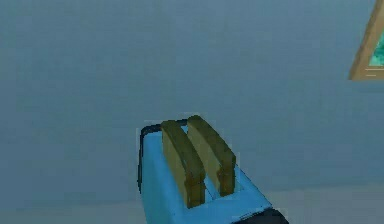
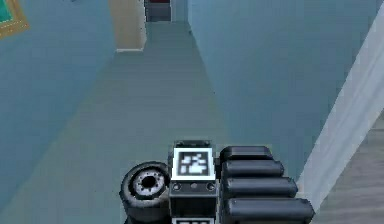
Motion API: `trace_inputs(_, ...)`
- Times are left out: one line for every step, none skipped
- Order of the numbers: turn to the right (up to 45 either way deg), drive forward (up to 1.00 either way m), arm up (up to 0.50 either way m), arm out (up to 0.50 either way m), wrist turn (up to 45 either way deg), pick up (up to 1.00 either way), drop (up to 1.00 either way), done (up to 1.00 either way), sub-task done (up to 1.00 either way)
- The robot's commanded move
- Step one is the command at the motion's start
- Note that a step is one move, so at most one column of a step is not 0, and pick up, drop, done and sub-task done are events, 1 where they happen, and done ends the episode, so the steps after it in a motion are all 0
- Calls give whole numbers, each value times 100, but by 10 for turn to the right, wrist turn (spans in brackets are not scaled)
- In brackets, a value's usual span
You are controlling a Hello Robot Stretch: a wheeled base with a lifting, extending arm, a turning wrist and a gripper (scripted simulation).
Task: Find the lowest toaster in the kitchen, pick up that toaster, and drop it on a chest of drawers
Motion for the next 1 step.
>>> trace_inputs(0,40,0,0,0,0,0,0,0)
